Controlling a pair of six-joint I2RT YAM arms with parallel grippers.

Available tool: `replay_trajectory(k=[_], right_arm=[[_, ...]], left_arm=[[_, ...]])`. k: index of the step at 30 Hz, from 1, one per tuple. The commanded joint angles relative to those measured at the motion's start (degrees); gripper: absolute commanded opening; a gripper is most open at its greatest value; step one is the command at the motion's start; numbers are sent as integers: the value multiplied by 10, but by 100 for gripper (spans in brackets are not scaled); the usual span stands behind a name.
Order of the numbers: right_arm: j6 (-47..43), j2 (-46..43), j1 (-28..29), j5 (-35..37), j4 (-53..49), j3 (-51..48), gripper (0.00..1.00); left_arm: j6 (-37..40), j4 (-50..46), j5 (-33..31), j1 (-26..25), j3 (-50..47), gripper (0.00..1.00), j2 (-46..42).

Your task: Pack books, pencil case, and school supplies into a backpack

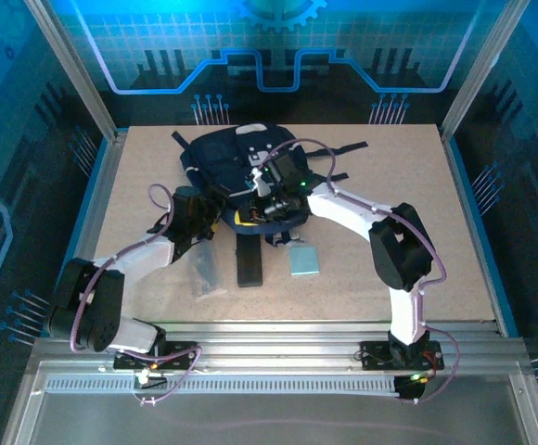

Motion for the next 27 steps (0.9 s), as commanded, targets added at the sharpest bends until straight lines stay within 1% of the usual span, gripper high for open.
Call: replay_trajectory(k=[1,2,4,6,8,12,14,19,22,26,27], right_arm=[[30,-24,15,-52,57,-3,0],[35,-30,17,-51,54,-12,0],[42,-41,16,-52,44,-28,0],[26,-55,13,-43,4,-47,0],[-12,-64,6,-23,-59,-55,0],[-107,-75,-28,30,-186,-78,0],[-149,-77,-49,58,-234,-88,0],[-231,-84,-106,142,-309,-99,0],[-270,-83,-145,222,-325,-81,0],[-293,-68,-188,375,-335,-35,0],[-297,-62,-198,402,-337,-20,0]], left_arm=[[-41,66,-27,-11,-6,84,36],[-42,86,-29,-12,-6,75,52],[-42,122,-33,-12,-6,48,78],[-32,142,-34,-11,1,19,97],[-22,140,-26,-8,11,0,105],[9,106,10,2,30,0,98],[24,90,33,8,35,0,89],[71,41,87,21,43,0,61],[104,11,125,33,52,0,44],[177,-80,157,44,96,0,28],[191,-99,162,46,106,0,25]])
